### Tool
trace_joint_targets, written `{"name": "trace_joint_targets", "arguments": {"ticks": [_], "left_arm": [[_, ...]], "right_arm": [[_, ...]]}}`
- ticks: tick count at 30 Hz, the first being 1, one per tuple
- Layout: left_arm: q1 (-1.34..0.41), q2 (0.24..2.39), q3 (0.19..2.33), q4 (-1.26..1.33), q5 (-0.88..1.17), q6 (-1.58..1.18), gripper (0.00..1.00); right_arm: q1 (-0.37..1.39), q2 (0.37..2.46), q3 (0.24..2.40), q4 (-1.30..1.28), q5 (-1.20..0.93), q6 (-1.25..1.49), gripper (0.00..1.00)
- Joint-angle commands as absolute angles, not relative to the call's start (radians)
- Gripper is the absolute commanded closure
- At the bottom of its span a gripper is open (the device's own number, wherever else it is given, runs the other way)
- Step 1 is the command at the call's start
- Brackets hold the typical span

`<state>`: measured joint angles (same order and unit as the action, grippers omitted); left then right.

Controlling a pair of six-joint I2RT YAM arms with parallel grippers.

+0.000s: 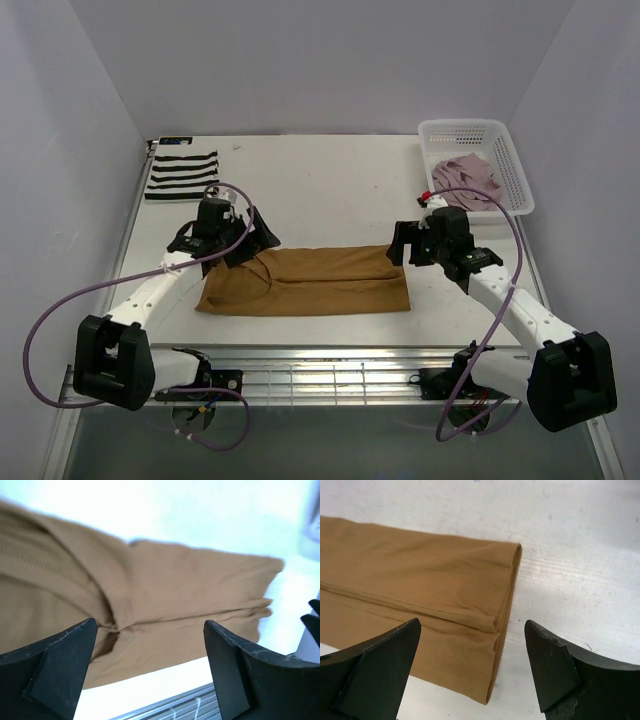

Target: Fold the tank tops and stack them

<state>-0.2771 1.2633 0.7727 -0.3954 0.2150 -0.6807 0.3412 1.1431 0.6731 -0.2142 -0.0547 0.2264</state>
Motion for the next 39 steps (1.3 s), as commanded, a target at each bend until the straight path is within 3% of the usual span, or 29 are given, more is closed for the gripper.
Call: {"name": "trace_joint_targets", "arguments": {"ticks": [1, 9, 14, 22, 39], "left_arm": [[-0.279, 1.226, 0.863, -0.448, 0.164, -0.649, 0.02], [-0.256, 1.535, 1.196, -0.526, -0.053, -0.609, 0.02], [-0.226, 1.666, 1.279, -0.56, -0.086, -0.614, 0.02], [-0.169, 1.744, 1.241, -0.531, -0.083, -0.626, 0.02], [-0.103, 1.557, 0.956, -0.534, -0.127, -0.696, 0.02]], "right_arm": [[0.354, 1.095, 0.738, -0.249, -0.141, 0.212, 0.1], [0.462, 1.271, 0.811, -0.161, -0.224, 0.218, 0.1], [0.482, 1.38, 0.804, -0.126, -0.215, 0.244, 0.1], [0.483, 1.448, 0.747, -0.094, -0.212, 0.265, 0.1], [0.483, 1.434, 0.704, -0.094, -0.187, 0.262, 0.1]]}}
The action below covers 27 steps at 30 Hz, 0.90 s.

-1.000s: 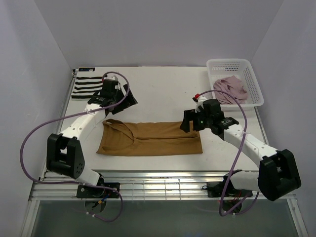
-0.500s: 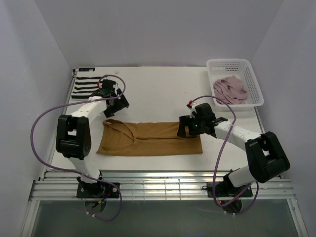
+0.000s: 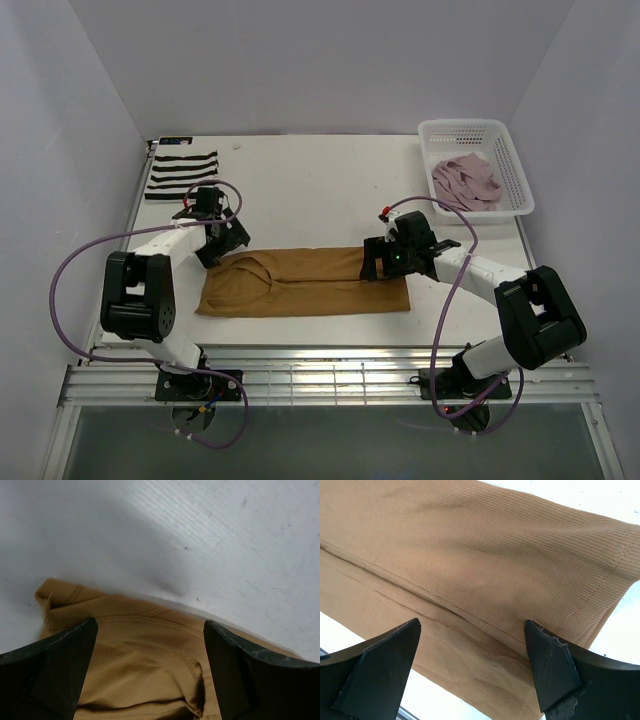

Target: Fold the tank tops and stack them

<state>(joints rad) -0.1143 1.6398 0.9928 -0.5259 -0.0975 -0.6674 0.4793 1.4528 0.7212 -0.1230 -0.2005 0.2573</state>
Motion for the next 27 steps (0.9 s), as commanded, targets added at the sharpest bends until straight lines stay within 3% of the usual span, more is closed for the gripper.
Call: {"name": "trace_joint_targets", "arguments": {"ticks": [1, 16, 23, 27], "left_arm": [[-0.1, 1.551, 0.942, -0.534, -0.143, -0.699, 0.02], [-0.074, 1.628, 0.957, -0.463, -0.187, -0.693, 0.02], [-0.074, 1.526, 1.15, -0.544, -0.129, -0.681, 0.02], [-0.075, 1.436, 1.151, -0.584, -0.092, -0.702, 0.02]], "right_arm": [[0.483, 1.434, 0.7, -0.094, -0.186, 0.262, 0.1], [0.483, 1.457, 0.69, -0.104, -0.15, 0.236, 0.1], [0.483, 1.339, 0.808, -0.19, -0.137, 0.187, 0.1], [0.483, 1.324, 0.85, -0.205, -0.163, 0.17, 0.1]]}}
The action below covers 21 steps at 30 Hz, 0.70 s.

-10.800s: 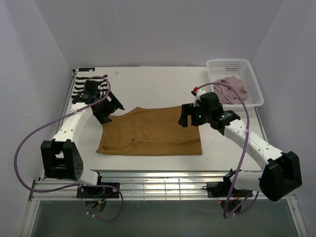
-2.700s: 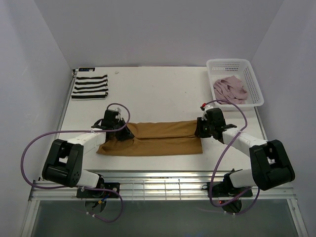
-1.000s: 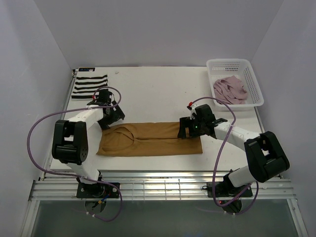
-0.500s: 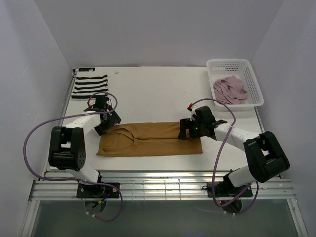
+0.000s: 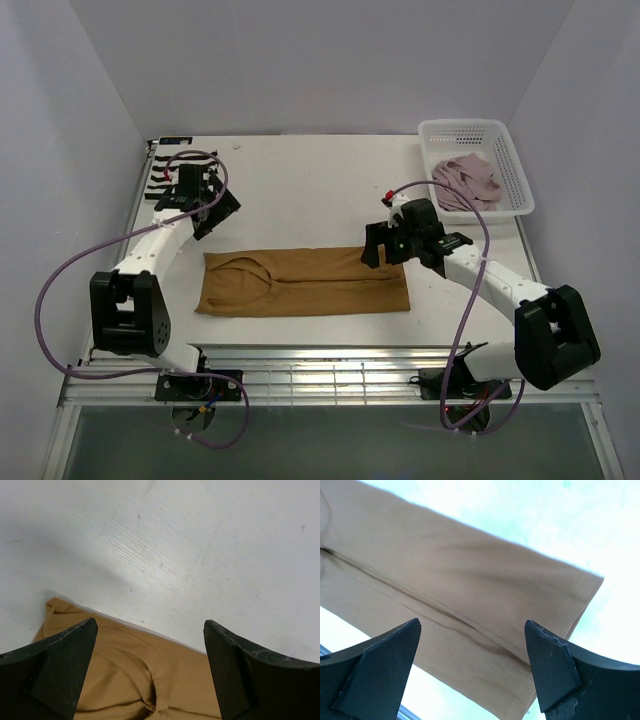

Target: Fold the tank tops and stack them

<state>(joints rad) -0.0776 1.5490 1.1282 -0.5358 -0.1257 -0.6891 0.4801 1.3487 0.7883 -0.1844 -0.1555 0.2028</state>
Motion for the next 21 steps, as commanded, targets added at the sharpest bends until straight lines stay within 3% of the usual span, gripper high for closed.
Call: {"name": "trace_joint_targets", "arguments": {"ticks": [1, 11, 17, 21], "left_arm": [[-0.077, 1.418, 1.137, -0.597, -0.086, -0.715, 0.02], [-0.135, 1.207, 0.69, -0.531, -0.008, -0.893, 0.02], [-0.137, 1.421, 0.712, -0.433, -0.002, -0.902, 0.02], [-0.135, 1.607, 0.814, -0.384, -0.002, -0.873, 0.02]], "right_arm": [[0.483, 1.333, 0.865, -0.212, -0.166, 0.158, 0.1], [0.499, 1.529, 0.945, -0.18, -0.219, 0.172, 0.1], [0.505, 1.6, 0.887, -0.138, -0.213, 0.205, 0.1], [0.511, 1.55, 0.723, -0.068, -0.201, 0.267, 0.1]]}}
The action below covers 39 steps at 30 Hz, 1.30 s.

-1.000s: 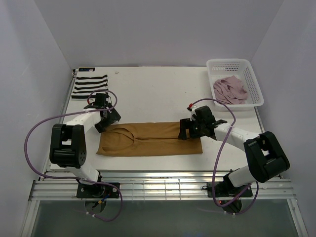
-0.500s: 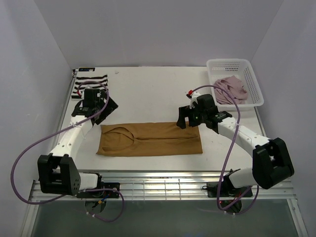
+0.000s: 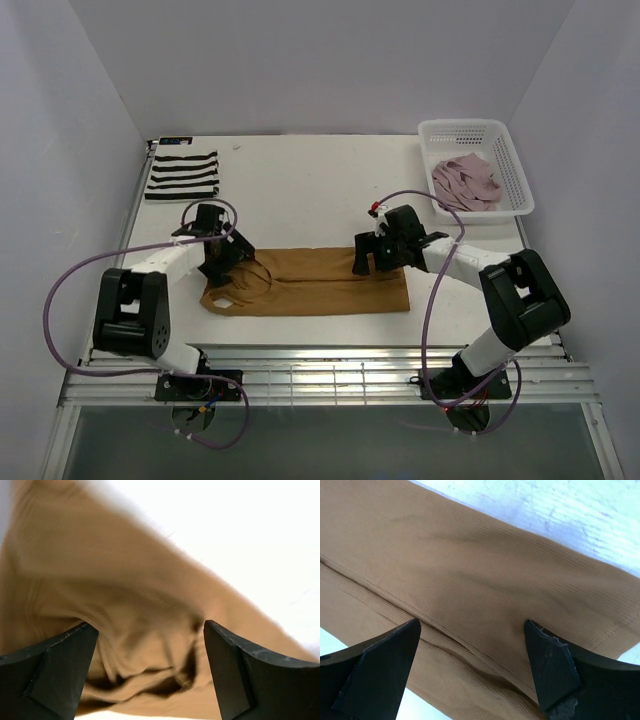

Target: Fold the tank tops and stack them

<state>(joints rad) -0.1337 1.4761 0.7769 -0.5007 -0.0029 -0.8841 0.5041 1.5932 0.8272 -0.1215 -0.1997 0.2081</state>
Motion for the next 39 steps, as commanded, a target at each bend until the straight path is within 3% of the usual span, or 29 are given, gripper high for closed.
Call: {"name": "trace_joint_targets", "arguments": {"ticks": [1, 8, 13, 17, 25, 39], "left_arm": [[-0.137, 1.649, 0.851, -0.371, 0.0, -0.865, 0.02], [-0.15, 2.141, 1.389, -0.38, 0.118, -0.775, 0.02], [-0.19, 2.535, 1.968, -0.481, 0.196, -0.742, 0.02], [-0.224, 2.727, 2.271, -0.502, 0.281, -0.752, 0.02], [-0.275, 2.75, 2.275, -0.293, 0.367, -0.759, 0.02], [-0.324, 2.531, 2.281, -0.342, 0.299, -0.67, 0.02]], "right_arm": [[0.514, 1.537, 0.694, -0.052, -0.204, 0.294, 0.1], [0.59, 1.405, 0.522, 0.034, -0.241, 0.451, 0.1], [0.709, 1.339, 0.46, 0.124, -0.296, 0.607, 0.1], [0.796, 1.359, 0.478, 0.152, -0.316, 0.657, 0.1], [0.831, 1.454, 0.558, 0.153, -0.344, 0.655, 0.1], [0.831, 1.344, 0.695, -0.092, -0.169, 0.586, 0.1]]}}
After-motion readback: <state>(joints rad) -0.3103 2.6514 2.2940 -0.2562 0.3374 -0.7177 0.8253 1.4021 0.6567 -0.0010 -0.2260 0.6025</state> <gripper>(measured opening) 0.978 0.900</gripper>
